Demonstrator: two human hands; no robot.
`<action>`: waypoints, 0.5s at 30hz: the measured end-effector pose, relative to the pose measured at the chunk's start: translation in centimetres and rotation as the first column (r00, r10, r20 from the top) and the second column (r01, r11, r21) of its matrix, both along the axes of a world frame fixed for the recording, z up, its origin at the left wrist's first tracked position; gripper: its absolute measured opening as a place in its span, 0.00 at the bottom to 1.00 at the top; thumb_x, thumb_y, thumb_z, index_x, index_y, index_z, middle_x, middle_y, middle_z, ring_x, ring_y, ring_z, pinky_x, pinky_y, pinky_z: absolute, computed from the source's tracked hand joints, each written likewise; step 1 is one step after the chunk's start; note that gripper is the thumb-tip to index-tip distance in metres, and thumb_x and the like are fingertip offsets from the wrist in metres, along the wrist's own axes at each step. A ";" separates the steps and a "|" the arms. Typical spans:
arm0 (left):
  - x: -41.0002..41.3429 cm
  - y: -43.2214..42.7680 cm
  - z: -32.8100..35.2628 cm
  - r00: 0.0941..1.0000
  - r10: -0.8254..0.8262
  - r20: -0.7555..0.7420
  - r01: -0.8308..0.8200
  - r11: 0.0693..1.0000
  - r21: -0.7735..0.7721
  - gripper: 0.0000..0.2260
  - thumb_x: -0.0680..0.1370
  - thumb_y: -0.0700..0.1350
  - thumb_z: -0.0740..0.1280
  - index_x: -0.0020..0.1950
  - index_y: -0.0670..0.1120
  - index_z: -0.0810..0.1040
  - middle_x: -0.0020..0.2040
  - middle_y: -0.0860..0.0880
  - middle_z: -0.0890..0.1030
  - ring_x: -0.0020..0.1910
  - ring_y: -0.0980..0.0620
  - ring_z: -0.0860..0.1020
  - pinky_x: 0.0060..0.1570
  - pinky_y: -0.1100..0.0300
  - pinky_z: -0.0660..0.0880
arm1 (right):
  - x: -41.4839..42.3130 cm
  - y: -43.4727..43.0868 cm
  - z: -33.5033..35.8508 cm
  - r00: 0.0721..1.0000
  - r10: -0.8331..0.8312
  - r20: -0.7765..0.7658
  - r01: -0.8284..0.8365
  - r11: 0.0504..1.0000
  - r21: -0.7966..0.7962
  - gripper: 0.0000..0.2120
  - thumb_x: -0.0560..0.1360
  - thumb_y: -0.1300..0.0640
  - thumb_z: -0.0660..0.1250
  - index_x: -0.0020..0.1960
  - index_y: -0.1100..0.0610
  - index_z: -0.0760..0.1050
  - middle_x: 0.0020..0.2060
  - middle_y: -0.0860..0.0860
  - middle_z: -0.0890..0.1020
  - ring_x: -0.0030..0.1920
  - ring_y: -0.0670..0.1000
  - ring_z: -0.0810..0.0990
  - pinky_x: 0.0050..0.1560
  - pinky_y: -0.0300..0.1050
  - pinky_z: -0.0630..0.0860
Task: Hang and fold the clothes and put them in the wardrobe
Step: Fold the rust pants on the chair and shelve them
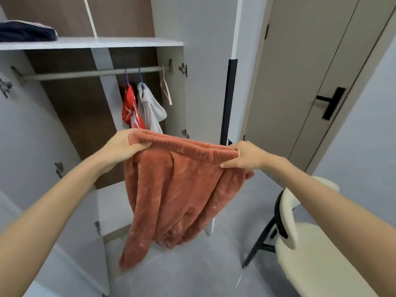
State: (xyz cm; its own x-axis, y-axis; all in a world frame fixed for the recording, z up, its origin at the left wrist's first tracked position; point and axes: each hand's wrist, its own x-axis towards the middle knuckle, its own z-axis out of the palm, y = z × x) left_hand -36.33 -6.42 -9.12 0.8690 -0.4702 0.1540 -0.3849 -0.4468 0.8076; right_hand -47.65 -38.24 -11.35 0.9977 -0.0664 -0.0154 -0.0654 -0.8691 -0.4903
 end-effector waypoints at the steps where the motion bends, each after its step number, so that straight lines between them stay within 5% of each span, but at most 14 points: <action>1: 0.2 0.4 0.2 0.999 0.044 0.013 -0.044 0.999 -0.011 0.09 0.75 0.53 0.68 0.54 0.55 0.79 0.50 0.54 0.81 0.50 0.55 0.78 0.48 0.62 0.75 | 0.4 0.1 0.8 1.000 0.004 0.004 -0.004 1.000 0.014 0.16 0.67 0.45 0.76 0.40 0.57 0.78 0.32 0.45 0.79 0.35 0.45 0.79 0.30 0.31 0.72; 4: 0.1 1.2 0.7 0.992 0.118 -0.036 -0.121 0.987 -0.109 0.08 0.75 0.55 0.68 0.51 0.54 0.80 0.49 0.53 0.81 0.49 0.55 0.79 0.45 0.64 0.74 | 1.6 0.5 3.1 0.999 0.033 -0.008 -0.034 0.991 -0.129 0.18 0.66 0.46 0.76 0.45 0.58 0.78 0.36 0.50 0.81 0.39 0.50 0.79 0.39 0.45 0.76; 7: -0.8 1.9 0.8 0.996 0.040 -0.082 -0.053 0.984 -0.168 0.09 0.74 0.57 0.66 0.51 0.57 0.78 0.49 0.55 0.83 0.48 0.58 0.81 0.45 0.67 0.75 | 2.2 1.3 4.7 0.994 0.099 -0.041 -0.107 0.903 -0.416 0.05 0.72 0.52 0.70 0.41 0.52 0.75 0.40 0.49 0.79 0.48 0.54 0.76 0.42 0.47 0.70; 10: -1.8 2.5 1.0 0.987 -0.104 -0.123 0.083 0.984 -0.160 0.10 0.73 0.56 0.65 0.53 0.59 0.78 0.47 0.60 0.83 0.48 0.62 0.81 0.38 0.74 0.75 | 2.5 1.9 4.7 0.955 0.175 0.239 -0.007 0.820 -0.572 0.10 0.74 0.61 0.63 0.45 0.48 0.81 0.59 0.46 0.74 0.59 0.55 0.66 0.51 0.47 0.58; 12: -2.2 2.4 0.9 0.967 -0.190 -0.171 0.158 0.971 -0.180 0.10 0.72 0.55 0.66 0.52 0.59 0.80 0.49 0.57 0.84 0.50 0.60 0.81 0.40 0.73 0.75 | 2.6 2.7 4.6 0.849 0.193 0.492 0.027 0.914 -0.406 0.14 0.74 0.64 0.66 0.47 0.48 0.85 0.63 0.49 0.70 0.58 0.56 0.62 0.54 0.45 0.59; 15: -2.6 1.3 0.4 0.942 -0.274 -0.193 0.246 0.956 -0.157 0.11 0.75 0.53 0.66 0.56 0.59 0.80 0.54 0.54 0.83 0.55 0.57 0.80 0.50 0.69 0.76 | 2.8 4.2 4.9 0.757 0.157 0.635 -0.207 0.978 0.004 0.07 0.71 0.63 0.73 0.45 0.53 0.85 0.54 0.51 0.70 0.53 0.54 0.64 0.58 0.29 0.59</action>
State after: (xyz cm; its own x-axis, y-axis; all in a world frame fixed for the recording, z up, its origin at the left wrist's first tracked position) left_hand -38.91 -5.12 -8.77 0.7380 -0.6726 0.0553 -0.2891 -0.2410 0.9264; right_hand -44.89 -34.05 -6.49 0.7780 0.0942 0.6211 0.4344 -0.7949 -0.4236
